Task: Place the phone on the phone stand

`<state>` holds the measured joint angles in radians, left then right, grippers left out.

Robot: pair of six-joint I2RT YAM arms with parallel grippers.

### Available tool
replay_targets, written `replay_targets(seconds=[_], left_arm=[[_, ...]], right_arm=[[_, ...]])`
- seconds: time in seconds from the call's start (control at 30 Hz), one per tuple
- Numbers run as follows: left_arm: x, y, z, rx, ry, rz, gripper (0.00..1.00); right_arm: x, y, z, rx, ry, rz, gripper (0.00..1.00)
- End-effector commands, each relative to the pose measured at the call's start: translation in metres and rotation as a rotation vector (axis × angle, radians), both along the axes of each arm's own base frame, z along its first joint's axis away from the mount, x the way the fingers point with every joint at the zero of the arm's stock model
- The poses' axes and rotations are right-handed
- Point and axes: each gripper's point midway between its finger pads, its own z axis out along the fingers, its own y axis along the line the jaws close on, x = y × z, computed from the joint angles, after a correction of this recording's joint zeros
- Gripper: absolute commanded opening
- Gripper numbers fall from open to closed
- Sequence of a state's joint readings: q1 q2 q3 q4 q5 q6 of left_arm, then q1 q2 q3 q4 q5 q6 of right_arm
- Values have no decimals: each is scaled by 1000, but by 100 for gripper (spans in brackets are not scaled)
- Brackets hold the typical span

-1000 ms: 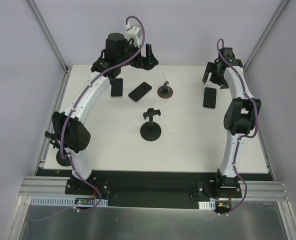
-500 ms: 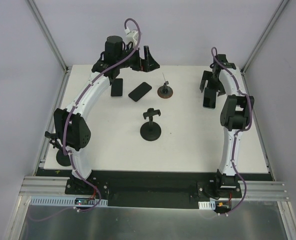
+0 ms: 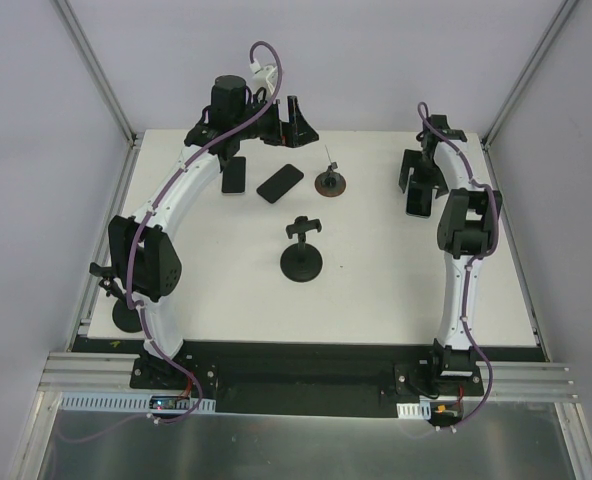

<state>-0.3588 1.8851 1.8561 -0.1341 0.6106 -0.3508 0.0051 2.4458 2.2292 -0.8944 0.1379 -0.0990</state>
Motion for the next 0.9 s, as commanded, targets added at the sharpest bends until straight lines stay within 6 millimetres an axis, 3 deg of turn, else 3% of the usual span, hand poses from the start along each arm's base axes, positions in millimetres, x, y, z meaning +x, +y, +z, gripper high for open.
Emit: replay_targets(seconds=[0.0, 0.37, 0.57, 0.73, 0.87], left_arm=[[-5, -3, 23, -39, -54, -27, 99], [-4, -7, 20, -54, -30, -37, 99], [-6, -9, 24, -59, -36, -30, 99], [18, 5, 18, -59, 21, 223, 99], [16, 2, 20, -8, -45, 252, 99]], right_arm=[[4, 1, 6, 4, -4, 37, 99], [1, 9, -14, 57, 39, 63, 84], [-2, 6, -12, 43, 45, 32, 74], [3, 15, -11, 88, 25, 37, 58], [6, 18, -4, 107, -2, 30, 42]])
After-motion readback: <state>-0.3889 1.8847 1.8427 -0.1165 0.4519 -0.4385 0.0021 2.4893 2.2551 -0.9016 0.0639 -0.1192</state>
